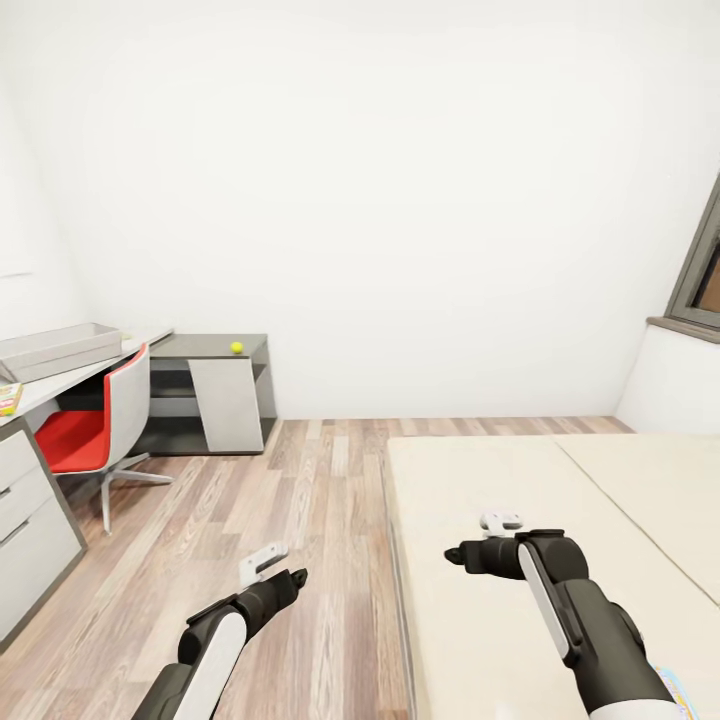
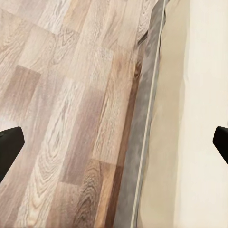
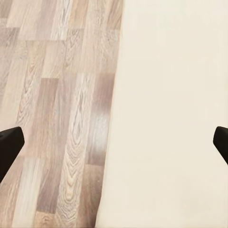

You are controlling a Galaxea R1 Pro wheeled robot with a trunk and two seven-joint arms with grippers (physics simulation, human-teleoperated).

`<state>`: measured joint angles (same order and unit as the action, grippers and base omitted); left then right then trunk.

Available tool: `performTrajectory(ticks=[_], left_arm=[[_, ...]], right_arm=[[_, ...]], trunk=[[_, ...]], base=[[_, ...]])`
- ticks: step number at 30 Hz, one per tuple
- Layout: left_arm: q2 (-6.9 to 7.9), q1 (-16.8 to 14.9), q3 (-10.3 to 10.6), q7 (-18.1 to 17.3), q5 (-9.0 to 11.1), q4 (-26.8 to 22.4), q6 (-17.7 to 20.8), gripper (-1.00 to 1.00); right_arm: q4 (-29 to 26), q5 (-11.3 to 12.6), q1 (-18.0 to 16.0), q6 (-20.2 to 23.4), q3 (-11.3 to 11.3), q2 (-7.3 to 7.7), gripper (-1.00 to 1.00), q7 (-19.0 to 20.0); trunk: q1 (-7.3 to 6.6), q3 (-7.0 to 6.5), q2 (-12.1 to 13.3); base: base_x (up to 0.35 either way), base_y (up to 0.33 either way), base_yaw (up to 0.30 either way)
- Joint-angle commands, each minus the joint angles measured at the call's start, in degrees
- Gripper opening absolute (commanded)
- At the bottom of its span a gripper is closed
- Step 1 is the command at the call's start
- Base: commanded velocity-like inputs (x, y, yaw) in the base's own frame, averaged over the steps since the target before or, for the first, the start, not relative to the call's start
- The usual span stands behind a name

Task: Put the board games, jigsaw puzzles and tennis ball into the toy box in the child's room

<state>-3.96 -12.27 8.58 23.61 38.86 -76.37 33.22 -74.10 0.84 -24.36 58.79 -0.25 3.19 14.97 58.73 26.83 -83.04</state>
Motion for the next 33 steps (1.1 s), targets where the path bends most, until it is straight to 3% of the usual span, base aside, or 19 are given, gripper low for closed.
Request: performTrajectory(ticks=[1, 33], left_arm=[[0.00, 0.0, 0.0, 0.6, 0.6, -0.1, 0.1, 1.00], [0.01, 0.0, 0.1, 0.6, 0.6, -0.1, 0.1, 1.00]], right_arm=[[0.0, 0.1, 0.0, 0.2, 0.0, 0.01, 1.00, 0.1], [-0.2, 0.0, 0.0, 0.1, 0.0, 0.23, 1.00, 0.9]], trunk=[[0.00, 0.07, 0.0], [0.00, 0.07, 0.0]], base=[[0.000, -0.060, 0.000], [0.000, -0.231, 0.000]])
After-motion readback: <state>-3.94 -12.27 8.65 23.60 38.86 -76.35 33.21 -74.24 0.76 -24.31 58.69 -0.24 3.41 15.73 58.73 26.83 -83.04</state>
